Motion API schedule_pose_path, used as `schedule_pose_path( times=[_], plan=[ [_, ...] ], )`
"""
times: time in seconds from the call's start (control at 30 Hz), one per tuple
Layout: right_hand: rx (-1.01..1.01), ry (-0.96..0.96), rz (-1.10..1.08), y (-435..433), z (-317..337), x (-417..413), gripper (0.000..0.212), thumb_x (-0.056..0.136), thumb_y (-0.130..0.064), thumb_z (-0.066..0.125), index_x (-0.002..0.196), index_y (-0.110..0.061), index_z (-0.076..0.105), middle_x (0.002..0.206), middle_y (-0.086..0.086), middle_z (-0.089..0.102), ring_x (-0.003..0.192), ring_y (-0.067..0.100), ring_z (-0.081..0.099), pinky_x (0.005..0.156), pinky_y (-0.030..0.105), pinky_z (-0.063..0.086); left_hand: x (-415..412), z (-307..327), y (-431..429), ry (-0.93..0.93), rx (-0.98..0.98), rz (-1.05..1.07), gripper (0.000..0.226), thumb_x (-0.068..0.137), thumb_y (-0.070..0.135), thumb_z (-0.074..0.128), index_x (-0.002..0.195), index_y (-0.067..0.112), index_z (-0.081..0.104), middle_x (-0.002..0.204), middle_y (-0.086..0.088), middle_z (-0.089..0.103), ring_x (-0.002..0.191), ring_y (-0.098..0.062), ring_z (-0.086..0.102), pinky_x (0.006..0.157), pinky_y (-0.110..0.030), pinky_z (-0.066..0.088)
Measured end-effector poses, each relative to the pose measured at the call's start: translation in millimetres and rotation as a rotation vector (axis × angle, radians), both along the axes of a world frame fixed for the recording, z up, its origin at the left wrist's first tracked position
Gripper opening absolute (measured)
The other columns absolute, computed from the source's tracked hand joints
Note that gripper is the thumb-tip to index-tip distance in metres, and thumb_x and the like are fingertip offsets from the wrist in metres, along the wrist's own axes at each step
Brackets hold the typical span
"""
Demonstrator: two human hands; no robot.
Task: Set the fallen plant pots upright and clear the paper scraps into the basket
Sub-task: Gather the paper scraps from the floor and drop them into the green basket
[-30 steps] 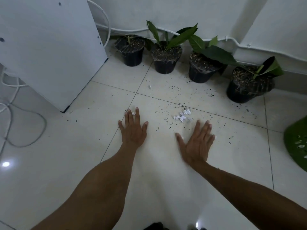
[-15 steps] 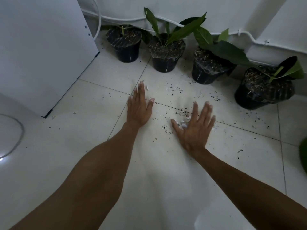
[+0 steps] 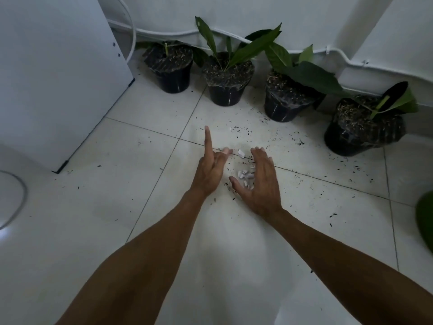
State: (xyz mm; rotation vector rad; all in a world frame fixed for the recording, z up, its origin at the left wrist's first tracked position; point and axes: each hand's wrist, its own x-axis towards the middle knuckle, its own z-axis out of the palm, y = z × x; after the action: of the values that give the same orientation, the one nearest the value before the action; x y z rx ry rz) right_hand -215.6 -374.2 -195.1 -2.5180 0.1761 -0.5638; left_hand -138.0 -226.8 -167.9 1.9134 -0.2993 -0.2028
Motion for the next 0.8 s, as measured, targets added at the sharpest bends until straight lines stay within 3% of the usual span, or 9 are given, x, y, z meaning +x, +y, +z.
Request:
schedule_pose_path(
  times=[0.03,0.07,0.13,0.23,0.33,0.5,0.67,0.73,0.8],
  plan=[
    [-0.045,0.034,-0.049,-0.4,0.9,-2.4,0.095,0.083,-0.071,0.056,0.153,-0.016,0.023,0.161,0.006,0.026,0.152,0.014,0.013,0.124,0.044,0.016,-1.0,3.3,2.0,0.037,-0.031,0.047,0.070,0.103,0.050,0.034,0.155,0.041,-0.012,0.121,-0.009,0.070,0.105,-0.013,0.065,0.088,0.001,0.039],
    [-0.066,0.082,-0.095,-0.4,1.6,-4.9,0.099,0.081,-0.076,0.052,0.154,-0.018,0.019,0.163,0.007,0.022,0.152,0.018,0.011,0.124,0.044,0.013,-2.0,6.9,4.7,0.055,-0.042,0.094,0.069,0.103,0.049,0.033,0.156,0.041,-0.010,0.135,-0.008,0.064,0.118,-0.015,0.062,0.100,-0.009,0.039],
    [-0.034,0.186,-0.120,-1.1,2.0,-10.1,0.108,0.076,-0.085,0.046,0.156,-0.021,0.010,0.165,0.008,0.013,0.153,0.023,0.006,0.124,0.044,0.011,-3.5,10.0,13.6,-0.037,0.048,0.209,0.064,0.105,0.039,0.034,0.158,0.035,-0.002,0.148,-0.010,0.053,0.126,-0.026,0.059,0.109,-0.035,0.043],
    [-0.024,0.285,-0.010,-3.5,2.4,-8.1,0.113,0.072,-0.091,0.040,0.156,-0.023,0.004,0.166,0.009,0.007,0.153,0.024,0.004,0.124,0.047,0.013,-3.0,-1.3,41.7,-0.288,0.483,0.367,0.065,0.098,0.007,0.039,0.159,0.018,0.018,0.153,-0.011,0.046,0.145,-0.030,0.039,0.119,-0.056,0.028],
    [-0.041,0.300,0.106,0.0,6.0,5.5,0.111,0.073,-0.089,0.043,0.156,-0.025,0.007,0.166,0.010,0.007,0.153,0.021,0.003,0.124,0.043,0.012,-8.7,-18.9,74.1,-0.200,0.844,0.383,0.061,0.101,0.016,0.035,0.159,0.020,0.017,0.164,-0.009,0.027,0.154,-0.030,0.014,0.123,-0.057,0.012],
    [0.011,0.294,0.204,26.0,12.1,38.6,0.095,0.077,-0.081,0.048,0.152,-0.026,0.026,0.162,0.006,0.024,0.151,0.021,0.016,0.123,0.042,0.017,-9.4,-22.5,82.7,-0.130,0.931,0.429,0.055,0.104,0.031,0.027,0.158,0.025,0.021,0.167,-0.006,0.018,0.155,-0.026,0.011,0.122,-0.057,0.010],
    [-0.007,0.194,0.307,59.8,7.3,58.6,0.052,0.092,-0.048,0.060,0.133,-0.017,0.059,0.147,0.011,0.051,0.143,0.026,0.037,0.120,0.046,0.026,-6.8,-19.2,84.9,-0.140,0.927,0.427,0.055,0.103,0.031,0.031,0.157,0.026,0.024,0.166,-0.005,0.019,0.155,-0.024,0.013,0.122,-0.057,0.011],
    [-0.043,0.074,0.313,64.2,4.5,58.5,0.028,0.093,-0.026,0.065,0.113,-0.008,0.071,0.129,0.014,0.064,0.130,0.031,0.053,0.109,0.047,0.042,-7.0,-18.7,84.1,-0.146,0.928,0.428,0.055,0.103,0.031,0.031,0.157,0.025,0.025,0.166,-0.005,0.019,0.154,-0.024,0.013,0.122,-0.058,0.012],
    [-0.056,-0.020,0.244,61.3,4.1,54.0,0.013,0.089,-0.011,0.067,0.097,-0.003,0.074,0.110,0.013,0.071,0.110,0.031,0.064,0.088,0.043,0.055,-6.7,-18.3,83.3,-0.149,0.929,0.426,0.056,0.102,0.030,0.031,0.157,0.024,0.025,0.166,-0.006,0.020,0.154,-0.025,0.014,0.121,-0.058,0.012]
  ],
)
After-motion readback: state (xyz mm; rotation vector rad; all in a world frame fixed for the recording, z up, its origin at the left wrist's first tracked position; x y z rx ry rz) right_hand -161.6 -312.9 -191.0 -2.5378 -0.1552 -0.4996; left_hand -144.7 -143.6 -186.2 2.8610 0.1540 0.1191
